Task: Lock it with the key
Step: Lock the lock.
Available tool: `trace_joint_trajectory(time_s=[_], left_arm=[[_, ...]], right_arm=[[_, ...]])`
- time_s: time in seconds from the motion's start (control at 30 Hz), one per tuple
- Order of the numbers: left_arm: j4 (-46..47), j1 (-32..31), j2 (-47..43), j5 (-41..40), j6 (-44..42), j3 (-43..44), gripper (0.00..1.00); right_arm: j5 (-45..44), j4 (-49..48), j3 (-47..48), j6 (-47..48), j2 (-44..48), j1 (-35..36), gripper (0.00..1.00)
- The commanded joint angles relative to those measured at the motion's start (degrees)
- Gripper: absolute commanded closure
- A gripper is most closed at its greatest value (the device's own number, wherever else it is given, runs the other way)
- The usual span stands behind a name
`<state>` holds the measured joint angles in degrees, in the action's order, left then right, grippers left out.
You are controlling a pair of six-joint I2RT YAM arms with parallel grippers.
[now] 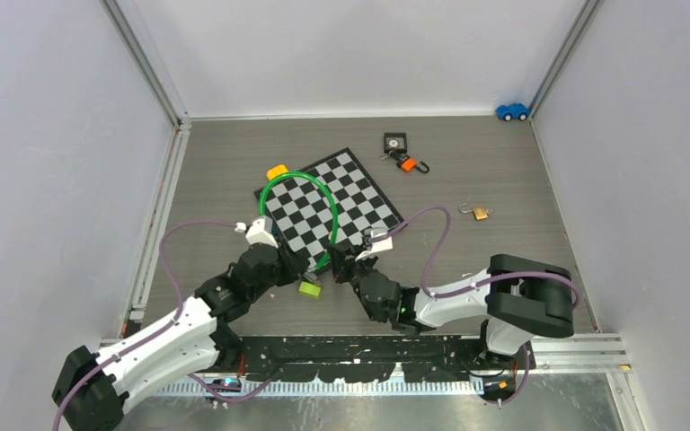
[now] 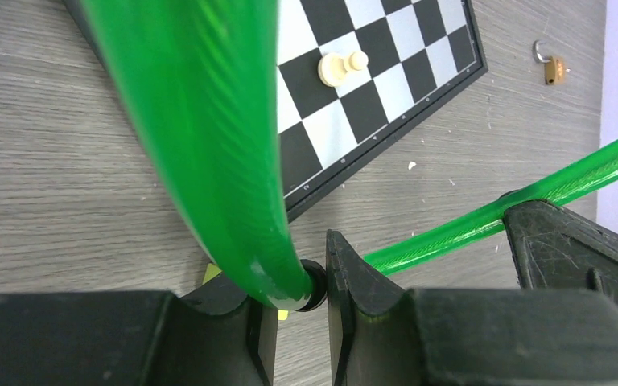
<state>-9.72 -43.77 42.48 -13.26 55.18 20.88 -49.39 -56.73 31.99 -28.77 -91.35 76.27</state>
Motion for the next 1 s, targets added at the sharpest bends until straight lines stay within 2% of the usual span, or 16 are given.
trace_joint_trajectory(time_s=[0.0, 0.17, 0.27, 0.63, 0.83, 0.97], left_arm=[[30.90, -2.90, -4.47, 13.72, 4.76, 4.75, 1.00], [31.34, -2.88, -5.63, 11.41, 3.53, 3.74, 1.00], [33.70, -2.90, -5.46, 11.61, 2.81, 2.60, 1.00], [40.28, -2.89, -4.91, 12.99, 0.82, 1.12, 1.00], [41.48, -2.90, -4.16, 12.99, 0.46, 1.22, 1.00], [41.87, -2.84, -3.71, 14.41, 0.20, 1.18, 1.00]], right_arm=[[19.79, 10.23, 0.35, -0.58, 2.70, 3.62, 1.00], [19.06, 17.65, -0.17, 1.32, 9.69, 3.62, 0.99], [18.35, 21.61, 0.29, 2.47, 13.91, 3.62, 0.96], [15.46, 32.30, 2.68, 7.04, 24.23, 3.67, 0.72], [14.18, 34.85, 2.13, 7.33, 27.63, 3.63, 0.61], [14.14, 35.98, 1.77, 7.62, 29.94, 3.62, 0.59]])
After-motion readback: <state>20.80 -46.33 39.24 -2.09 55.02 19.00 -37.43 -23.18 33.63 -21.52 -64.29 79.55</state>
